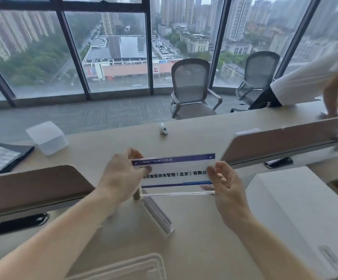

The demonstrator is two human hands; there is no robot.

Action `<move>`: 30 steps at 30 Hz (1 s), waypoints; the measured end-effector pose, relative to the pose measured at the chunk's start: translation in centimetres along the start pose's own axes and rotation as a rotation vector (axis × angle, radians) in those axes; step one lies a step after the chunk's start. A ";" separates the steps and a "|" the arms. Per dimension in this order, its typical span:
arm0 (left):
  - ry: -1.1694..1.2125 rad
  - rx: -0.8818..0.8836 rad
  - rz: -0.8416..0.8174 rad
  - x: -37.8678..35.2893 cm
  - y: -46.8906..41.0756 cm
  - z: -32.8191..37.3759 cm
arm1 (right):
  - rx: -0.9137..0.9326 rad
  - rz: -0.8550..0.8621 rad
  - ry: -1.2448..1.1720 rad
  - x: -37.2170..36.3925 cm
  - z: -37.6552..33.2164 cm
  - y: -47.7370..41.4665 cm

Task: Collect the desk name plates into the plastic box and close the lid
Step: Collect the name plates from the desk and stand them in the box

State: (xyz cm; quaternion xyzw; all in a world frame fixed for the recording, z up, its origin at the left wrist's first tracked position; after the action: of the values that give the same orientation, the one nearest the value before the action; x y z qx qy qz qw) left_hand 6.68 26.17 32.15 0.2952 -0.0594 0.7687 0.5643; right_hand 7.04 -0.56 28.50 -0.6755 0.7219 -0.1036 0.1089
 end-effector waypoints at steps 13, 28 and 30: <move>-0.235 -0.391 -0.205 10.4 15.3 -2.7 | 0.122 0.001 0.086 -10.2 -10.0 14.8; 0.618 0.362 0.043 33.0 21.3 -24.7 | -0.366 -0.508 -0.343 -40.6 -9.7 30.8; 0.643 0.450 0.010 34.8 21.7 -29.7 | -0.435 -0.499 -0.295 -43.6 -8.1 33.5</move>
State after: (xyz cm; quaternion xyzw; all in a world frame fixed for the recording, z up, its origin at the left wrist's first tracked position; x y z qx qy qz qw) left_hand -30.99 59.97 31.21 0.1554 0.2890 0.8186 0.4714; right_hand -24.55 45.12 27.03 -0.8461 0.5163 0.1275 0.0371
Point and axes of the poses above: each hand's wrist, its own y-axis away from the middle knuckle, its own x-axis out of the back of the hand, z = x × y, the point moved 7 cm from there along -y, towards the middle knuckle, and after that the axes turned 13 degrees about x, right-handed, at the moved point
